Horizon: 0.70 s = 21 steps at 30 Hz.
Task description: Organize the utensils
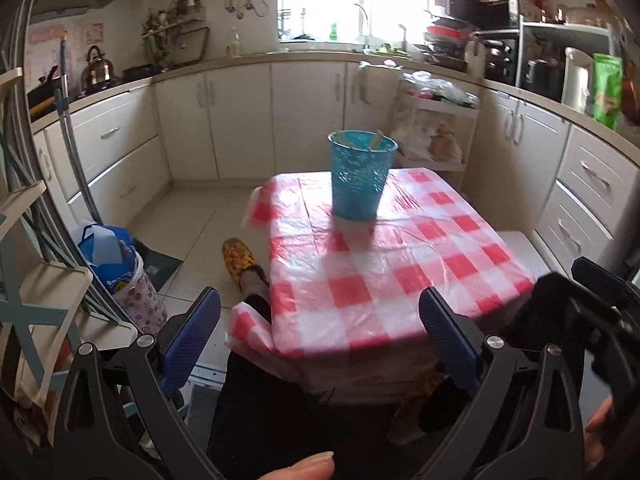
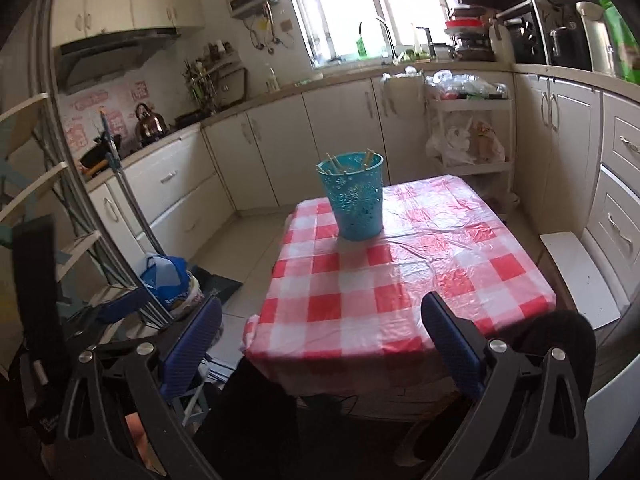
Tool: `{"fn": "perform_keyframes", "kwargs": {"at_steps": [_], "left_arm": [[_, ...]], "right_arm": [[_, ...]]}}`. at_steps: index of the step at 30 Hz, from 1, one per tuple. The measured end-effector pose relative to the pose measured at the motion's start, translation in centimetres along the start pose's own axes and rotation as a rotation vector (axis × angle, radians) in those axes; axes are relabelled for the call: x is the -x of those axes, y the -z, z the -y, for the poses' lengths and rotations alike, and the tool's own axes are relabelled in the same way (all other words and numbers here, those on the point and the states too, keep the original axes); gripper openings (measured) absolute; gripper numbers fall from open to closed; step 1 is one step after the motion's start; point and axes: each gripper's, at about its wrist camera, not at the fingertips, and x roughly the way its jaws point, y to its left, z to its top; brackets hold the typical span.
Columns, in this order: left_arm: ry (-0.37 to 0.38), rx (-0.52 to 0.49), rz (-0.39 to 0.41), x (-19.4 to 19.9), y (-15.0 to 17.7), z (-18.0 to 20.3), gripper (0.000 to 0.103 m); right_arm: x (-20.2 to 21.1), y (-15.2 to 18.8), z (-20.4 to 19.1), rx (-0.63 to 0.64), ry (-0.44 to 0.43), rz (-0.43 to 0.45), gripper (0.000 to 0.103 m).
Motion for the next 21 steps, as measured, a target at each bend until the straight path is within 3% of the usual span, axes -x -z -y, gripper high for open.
{"fn": "perform_keyframes", "kwargs": {"at_steps": [6, 13, 21], "left_arm": [[0.0, 0.025, -0.004, 0.9, 0.8, 0.6, 0.095], [-0.054, -0.001, 0.017, 1.6, 0.6, 1.2, 0.095], [-0.062, -0.003, 0.019, 1.9, 0.5, 1.0, 0.095]], "right_arm": [[2.0, 0.7, 1.6, -0.068, 0.029, 0.046, 0.096], [1.8, 1.3, 1.9, -0.087, 0.033, 0.014, 0.096], [2.1, 1.5, 1.5, -0.079, 0.028, 0.015, 0.096]]}}
